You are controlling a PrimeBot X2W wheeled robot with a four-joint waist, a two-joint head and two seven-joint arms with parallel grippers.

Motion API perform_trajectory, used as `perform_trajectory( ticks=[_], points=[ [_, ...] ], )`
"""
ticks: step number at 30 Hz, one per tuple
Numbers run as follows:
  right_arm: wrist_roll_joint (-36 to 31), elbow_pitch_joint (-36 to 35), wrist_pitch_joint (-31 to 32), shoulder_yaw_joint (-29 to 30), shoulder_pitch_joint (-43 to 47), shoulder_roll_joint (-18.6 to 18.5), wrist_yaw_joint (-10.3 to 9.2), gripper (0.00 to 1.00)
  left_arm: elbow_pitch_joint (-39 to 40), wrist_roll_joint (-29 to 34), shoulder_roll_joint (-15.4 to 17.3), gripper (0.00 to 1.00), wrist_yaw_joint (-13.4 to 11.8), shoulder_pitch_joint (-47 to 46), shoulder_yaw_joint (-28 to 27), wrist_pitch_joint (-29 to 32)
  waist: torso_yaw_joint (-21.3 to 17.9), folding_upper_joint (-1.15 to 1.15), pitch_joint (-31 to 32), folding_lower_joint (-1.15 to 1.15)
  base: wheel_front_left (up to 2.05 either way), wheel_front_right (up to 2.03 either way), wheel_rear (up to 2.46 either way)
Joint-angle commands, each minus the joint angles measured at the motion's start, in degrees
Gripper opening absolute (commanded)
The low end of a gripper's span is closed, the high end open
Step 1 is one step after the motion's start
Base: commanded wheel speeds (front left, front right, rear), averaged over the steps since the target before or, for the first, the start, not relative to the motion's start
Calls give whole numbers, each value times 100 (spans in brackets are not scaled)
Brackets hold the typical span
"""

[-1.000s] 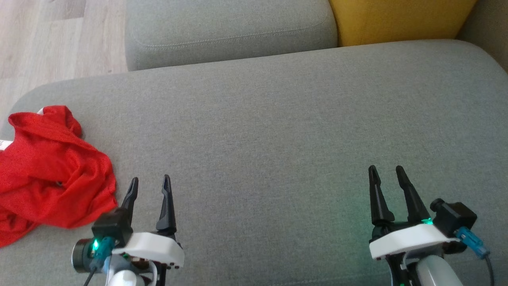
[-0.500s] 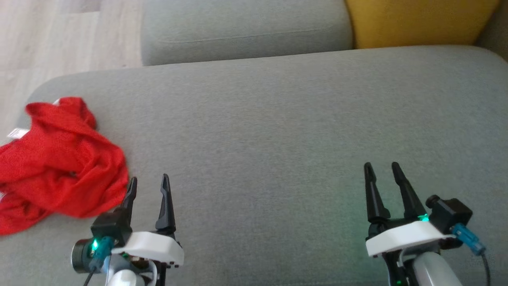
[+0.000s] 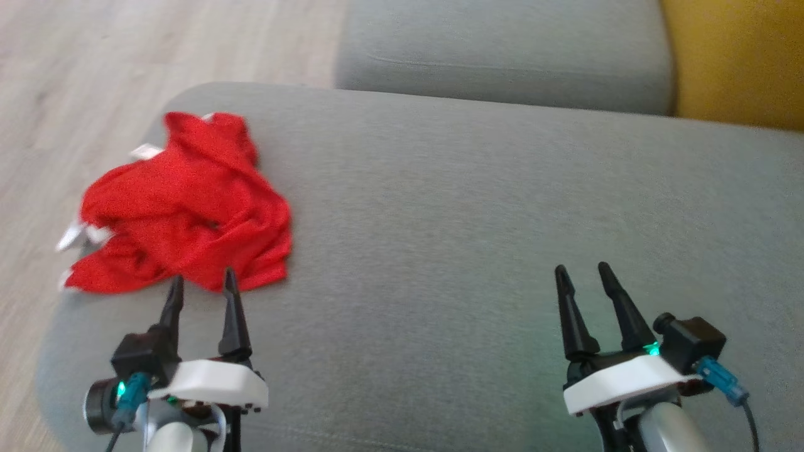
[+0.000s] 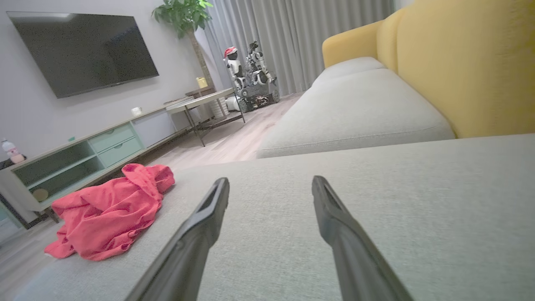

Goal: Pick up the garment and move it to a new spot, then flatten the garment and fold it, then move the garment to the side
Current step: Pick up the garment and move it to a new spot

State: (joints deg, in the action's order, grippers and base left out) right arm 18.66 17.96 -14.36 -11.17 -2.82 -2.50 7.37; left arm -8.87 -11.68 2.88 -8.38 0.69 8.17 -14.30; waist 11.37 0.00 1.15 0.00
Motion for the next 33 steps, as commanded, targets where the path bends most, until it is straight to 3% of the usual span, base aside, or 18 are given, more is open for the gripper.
perform_trajectory(
  ticks=[1,7,17,27,33],
  points=[
    [2,-148,-63,-199,-127,-38,12,100,261,28,0,100,25,-166,-265,-70,357,0,72,0,0,0,0],
    [60,-105,-63,-318,-86,-38,12,100,250,58,0,100,103,-92,-380,-70,764,0,126,0,0,0,0],
    [128,-87,-63,-537,-40,-38,12,100,229,67,0,100,127,10,-517,-70,1026,0,57,0,0,0,0],
    [98,-86,-63,-553,-153,-38,12,100,166,-61,0,100,99,-131,-716,-70,846,0,-160,0,0,0,0],
    [-64,-139,-63,-336,-282,-38,12,100,-112,-8,83,100,369,-666,-956,-70,547,0,-490,0,0,0,0]
  ],
)
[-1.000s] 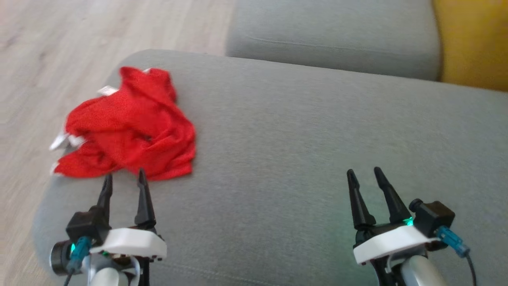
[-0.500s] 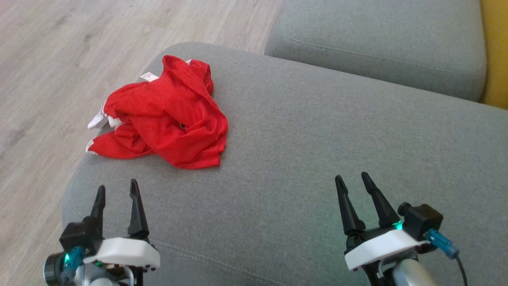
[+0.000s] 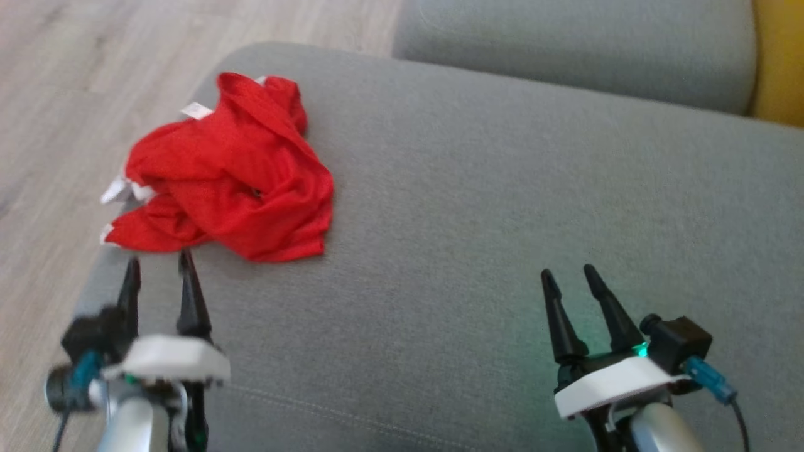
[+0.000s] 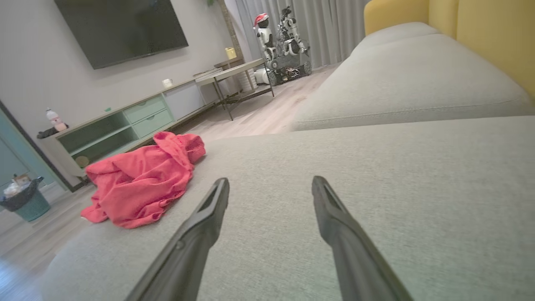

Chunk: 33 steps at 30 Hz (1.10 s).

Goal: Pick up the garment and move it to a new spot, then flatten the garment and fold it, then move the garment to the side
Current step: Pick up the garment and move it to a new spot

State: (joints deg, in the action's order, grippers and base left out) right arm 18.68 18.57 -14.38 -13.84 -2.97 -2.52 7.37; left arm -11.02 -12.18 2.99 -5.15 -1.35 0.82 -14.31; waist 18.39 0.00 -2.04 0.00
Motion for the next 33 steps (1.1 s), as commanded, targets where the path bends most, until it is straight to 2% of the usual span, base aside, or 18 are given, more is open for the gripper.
perform_trajectory(
  ticks=[1,6,10,15,23,29,33],
  points=[
    [-100,-215,-62,-11,-294,-36,12,100,-3,50,129,100,110,-606,-240,-69,-214,0,-243,0,0,0,0],
    [-255,-347,-62,300,-450,-36,12,100,-714,48,517,100,401,-1534,-243,96,-517,0,-654,0,0,0,0],
    [-346,-471,-62,414,-584,-36,12,100,-1317,11,848,100,619,-2357,-201,627,-781,0,-993,0,0,0,0],
    [-374,-576,-61,436,-730,-36,12,100,-2100,115,1315,100,728,-3270,-142,1300,-1102,0,-1347,0,0,0,0],
    [-372,-687,-62,420,-835,-36,12,100,-3198,328,1842,100,734,-4142,-4,2102,-1440,0,-1670,0,0,0,0],
    [-313,-740,-62,422,-878,-36,12,100,-3936,566,2174,100,568,-4523,134,2376,-1609,0,-1798,0,0,0,0],
    [-285,-753,-62,407,-893,-36,12,100,-4333,573,2268,100,567,-4646,169,2457,-1675,0,-1844,0,0,0,0]
  ],
)
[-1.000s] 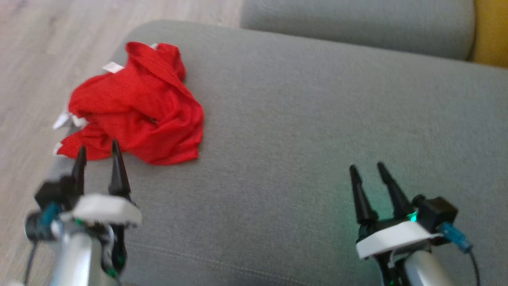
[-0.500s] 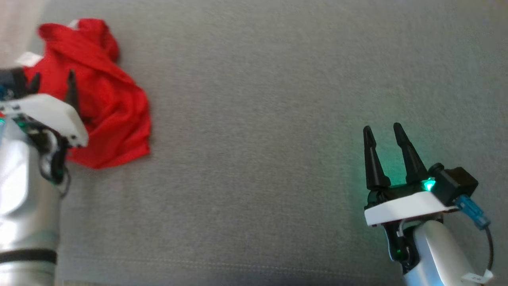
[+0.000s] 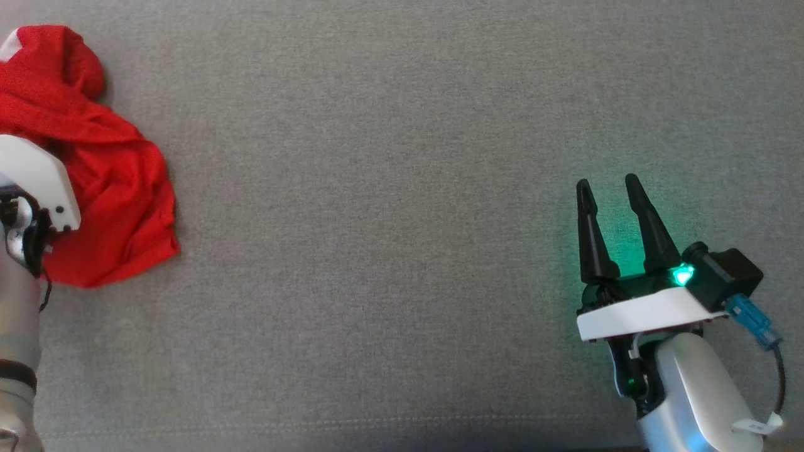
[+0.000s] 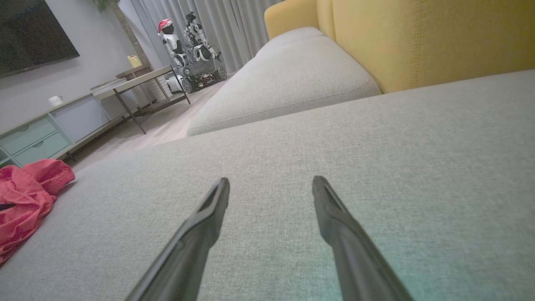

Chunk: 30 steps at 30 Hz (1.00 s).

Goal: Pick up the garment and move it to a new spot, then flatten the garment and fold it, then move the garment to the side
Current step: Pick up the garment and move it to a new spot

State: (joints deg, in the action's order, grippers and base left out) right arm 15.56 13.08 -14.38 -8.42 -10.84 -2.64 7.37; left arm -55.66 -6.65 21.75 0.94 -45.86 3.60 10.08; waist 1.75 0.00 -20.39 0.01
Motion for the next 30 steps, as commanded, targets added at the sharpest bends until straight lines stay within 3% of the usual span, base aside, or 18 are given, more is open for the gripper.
perform_trajectory(
  ticks=[1,2,3,4,12,20,30],
  points=[
    [32,-205,-62,-133,-108,-23,12,100,51,20,398,100,-45,-216,-97,38,-22,0,-15,-1,0,0,0],
    [37,-207,-62,-127,-110,-23,12,100,-25,6,398,78,-40,-237,-94,58,-30,0,-22,-1,0,0,0],
    [40,-209,-62,-120,-113,-23,12,100,-95,-16,397,6,-32,-259,-98,66,-34,0,-28,-1,0,0,0],
    [42,-210,-62,-112,-115,-23,12,100,-149,-25,398,0,-26,-283,-92,51,-36,0,-30,-1,0,0,0],
    [52,-124,-62,-83,-96,-23,12,100,-164,-128,271,0,-113,-512,-104,-772,24,0,148,-1,0,0,0],
    [191,33,-62,-155,15,-23,12,100,365,-342,41,0,-56,-637,-160,-1935,3,0,644,-1,0,0,0],
    [290,134,-62,-125,142,-23,12,100,1653,-538,-353,0,147,-530,-41,-2315,-97,0,1082,-1,0,0,0]
  ],
)
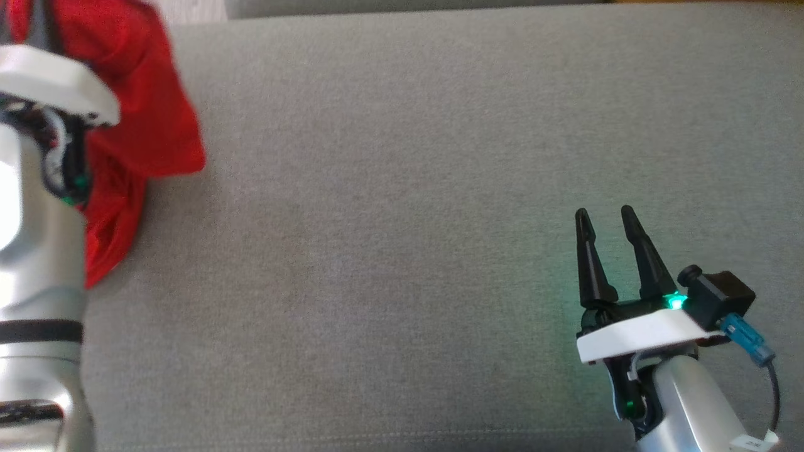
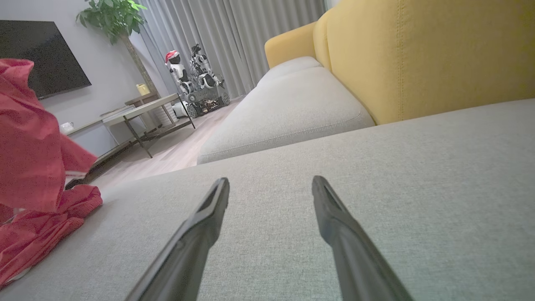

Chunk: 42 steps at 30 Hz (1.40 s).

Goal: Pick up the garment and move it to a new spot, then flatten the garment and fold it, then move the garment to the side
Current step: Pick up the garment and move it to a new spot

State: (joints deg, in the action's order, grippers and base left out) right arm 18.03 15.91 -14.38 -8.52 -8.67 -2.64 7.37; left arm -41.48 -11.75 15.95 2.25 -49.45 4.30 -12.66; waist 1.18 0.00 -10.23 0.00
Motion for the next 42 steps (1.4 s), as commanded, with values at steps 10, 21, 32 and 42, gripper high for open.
perform_trajectory(
  ticks=[10,21,32,42],
  points=[
    [43,-190,-62,-15,24,-23,12,100,1756,-153,-424,0,-16,280,331,575,-447,0,397,0,0,0,0],
    [134,-428,-62,40,-95,-23,12,100,2067,-125,-1103,0,-293,407,966,978,-1194,0,298,0,0,0,0],
    [234,-589,-62,10,-234,-23,12,100,1323,-884,-1304,100,-800,842,3175,765,-1992,0,54,0,0,0,0],
    [188,-647,-62,310,-195,-23,12,100,1064,-2027,-1306,100,-1455,695,4068,139,-1736,0,71,0,0,0,0]
  ],
)
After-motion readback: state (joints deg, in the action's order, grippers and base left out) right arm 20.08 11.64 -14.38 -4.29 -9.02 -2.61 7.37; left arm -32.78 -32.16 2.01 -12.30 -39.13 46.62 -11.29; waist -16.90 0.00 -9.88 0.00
